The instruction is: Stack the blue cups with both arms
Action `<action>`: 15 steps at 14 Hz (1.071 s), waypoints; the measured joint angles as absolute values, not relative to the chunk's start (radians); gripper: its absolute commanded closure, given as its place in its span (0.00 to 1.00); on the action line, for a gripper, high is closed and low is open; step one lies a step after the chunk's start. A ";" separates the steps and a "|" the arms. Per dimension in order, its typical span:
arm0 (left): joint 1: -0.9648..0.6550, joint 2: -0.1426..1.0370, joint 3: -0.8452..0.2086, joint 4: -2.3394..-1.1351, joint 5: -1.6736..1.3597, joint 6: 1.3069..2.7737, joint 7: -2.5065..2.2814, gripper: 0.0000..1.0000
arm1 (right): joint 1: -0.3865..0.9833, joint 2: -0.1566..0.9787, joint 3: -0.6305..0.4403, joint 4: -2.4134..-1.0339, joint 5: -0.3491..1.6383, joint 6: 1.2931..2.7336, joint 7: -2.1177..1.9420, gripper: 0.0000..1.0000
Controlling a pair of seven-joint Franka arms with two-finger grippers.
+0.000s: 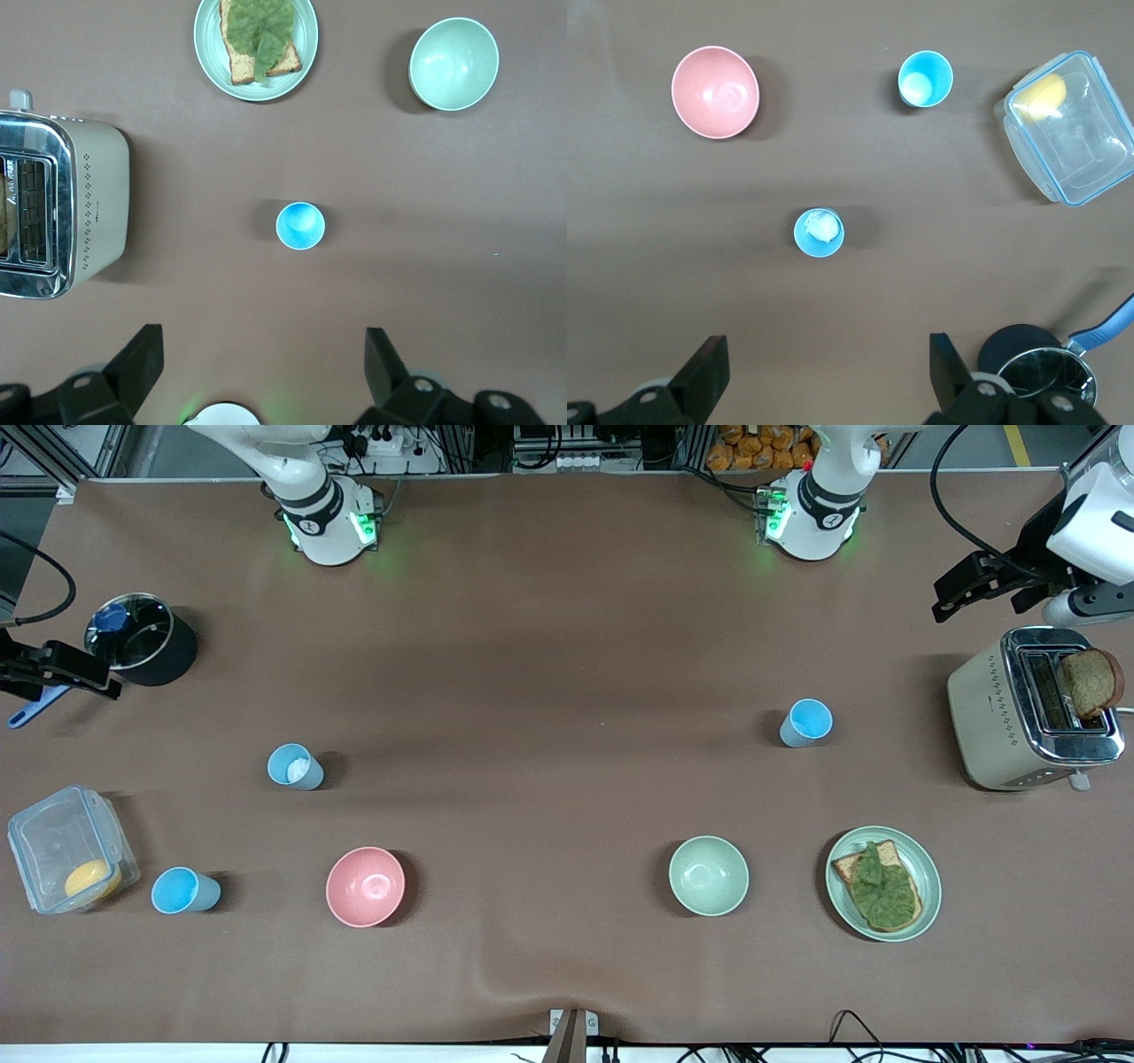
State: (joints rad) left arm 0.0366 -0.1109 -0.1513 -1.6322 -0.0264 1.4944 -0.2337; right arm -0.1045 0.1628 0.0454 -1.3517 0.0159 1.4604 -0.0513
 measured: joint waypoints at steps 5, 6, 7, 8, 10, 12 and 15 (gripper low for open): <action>0.036 -0.111 -0.174 -1.628 -0.026 1.494 -0.234 0.00 | -0.101 0.160 0.049 -1.375 0.016 1.492 -0.051 0.00; 0.037 -0.111 -0.174 -1.628 -0.026 1.494 -0.234 0.00 | -0.100 0.160 0.050 -1.378 0.017 1.492 -0.051 0.00; 0.039 -0.111 -0.173 -1.628 -0.026 1.494 -0.234 0.00 | -0.098 0.160 0.050 -1.382 0.017 1.492 -0.051 0.00; 0.041 -0.111 -0.172 -1.628 -0.026 1.494 -0.234 0.00 | -0.096 0.160 0.051 -1.383 0.017 1.492 -0.051 0.00; 0.043 -0.111 -0.169 -1.628 -0.026 1.494 -0.234 0.00 | -0.096 0.160 0.050 -1.383 0.017 1.491 -0.051 0.00; 0.044 -0.110 -0.168 -1.628 -0.026 1.494 -0.234 0.00 | -0.096 0.160 0.050 -1.385 0.017 1.489 -0.051 0.00; 0.044 -0.110 -0.168 -1.628 -0.026 1.494 -0.234 0.00 | -0.096 0.160 0.045 -1.393 0.017 1.489 -0.050 0.00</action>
State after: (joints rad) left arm 0.0440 -0.1101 -0.1679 -1.6279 -0.0264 1.4944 -0.2336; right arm -0.0963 0.1601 0.0447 -1.3928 0.0174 1.4892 -0.0503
